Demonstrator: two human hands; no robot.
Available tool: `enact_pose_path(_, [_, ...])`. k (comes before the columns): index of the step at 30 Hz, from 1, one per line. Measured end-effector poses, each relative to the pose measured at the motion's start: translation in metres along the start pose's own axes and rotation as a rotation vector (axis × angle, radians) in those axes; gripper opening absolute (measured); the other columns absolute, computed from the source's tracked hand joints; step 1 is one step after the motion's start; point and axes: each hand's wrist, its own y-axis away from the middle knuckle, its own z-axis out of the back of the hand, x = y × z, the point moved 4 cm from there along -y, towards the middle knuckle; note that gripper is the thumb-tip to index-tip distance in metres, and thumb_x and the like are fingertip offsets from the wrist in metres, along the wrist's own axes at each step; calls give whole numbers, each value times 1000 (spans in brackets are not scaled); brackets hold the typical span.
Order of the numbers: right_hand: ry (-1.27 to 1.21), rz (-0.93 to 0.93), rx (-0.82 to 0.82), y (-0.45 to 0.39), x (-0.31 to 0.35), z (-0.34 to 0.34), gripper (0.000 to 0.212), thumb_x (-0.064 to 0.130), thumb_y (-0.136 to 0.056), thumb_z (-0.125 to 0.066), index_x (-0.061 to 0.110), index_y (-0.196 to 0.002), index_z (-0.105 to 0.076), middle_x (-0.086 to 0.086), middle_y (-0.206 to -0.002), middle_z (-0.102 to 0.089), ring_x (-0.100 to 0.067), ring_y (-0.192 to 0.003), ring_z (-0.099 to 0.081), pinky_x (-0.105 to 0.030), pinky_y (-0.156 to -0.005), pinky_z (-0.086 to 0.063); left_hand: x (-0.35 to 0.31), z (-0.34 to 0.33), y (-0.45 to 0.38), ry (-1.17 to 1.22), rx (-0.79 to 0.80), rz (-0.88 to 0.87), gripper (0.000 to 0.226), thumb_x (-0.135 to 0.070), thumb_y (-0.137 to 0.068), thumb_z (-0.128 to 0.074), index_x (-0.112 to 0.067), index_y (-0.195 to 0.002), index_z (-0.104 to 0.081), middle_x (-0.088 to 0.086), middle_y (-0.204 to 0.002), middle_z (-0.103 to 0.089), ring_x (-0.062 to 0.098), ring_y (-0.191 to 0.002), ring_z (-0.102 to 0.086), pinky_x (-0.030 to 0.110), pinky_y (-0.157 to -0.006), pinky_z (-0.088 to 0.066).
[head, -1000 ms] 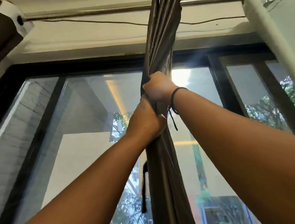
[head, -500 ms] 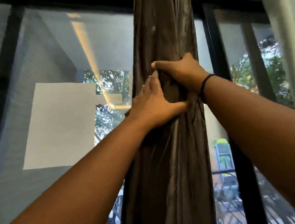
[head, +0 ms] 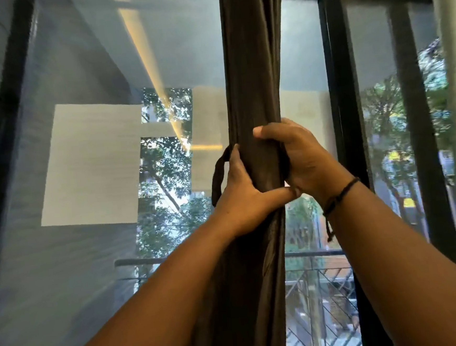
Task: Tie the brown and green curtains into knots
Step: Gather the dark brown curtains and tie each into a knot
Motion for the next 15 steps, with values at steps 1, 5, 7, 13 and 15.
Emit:
enact_pose_path(1, [-110, -30, 50, 0, -5, 7, 30, 29, -86, -60, 9, -108, -62, -9, -89, -69, -26, -83, -67, -39, -80, -56, -2, 0, 0, 10, -28, 11, 116, -56, -49, -78, -44, -142, -10, -4, -140, -45, 17, -121, -53, 44, -98, -48])
enact_pose_path(5, [-301, -234, 153, 0, -26, 25, 65, 60, -85, -48, 9, -126, -54, -17, -112, -67, -32, -96, -65, -46, -97, -46, -18, -2, -2, 217, -116, 148, 93, -44, -46, -81, -29, -128, -40, 7, -111, -66, 35, -89, -68, 54, -77, -56])
enact_pose_path(7, [-162, -219, 183, 4, -34, 20, 43, 43, -94, -44, 9, -107, -67, -17, -109, -69, -32, -98, -66, -43, -93, -51, -31, 0, -5, 402, -132, 232, 93, -47, -43, -84, -13, -123, -50, 15, -106, -69, 35, -84, -71, 55, -75, -57])
enact_pose_path(13, [762, 252, 323, 23, -13, -11, 24, 4, -95, -45, -2, -111, -62, -18, -99, -67, -20, -88, -58, -29, -85, -47, -46, 21, -5, 358, -398, 175, 26, -17, -74, -74, -7, -98, -69, 13, -85, -74, 25, -74, -72, 34, -72, -59])
enact_pose_path(15, [950, 214, 436, 33, -9, -14, 23, 13, -95, -42, 6, -109, -60, 0, -77, -57, -17, -74, -55, -32, -70, -51, -36, 33, -5, 337, -453, 189, 19, -15, -78, -68, -6, -95, -69, 10, -77, -71, 22, -66, -69, 31, -65, -56])
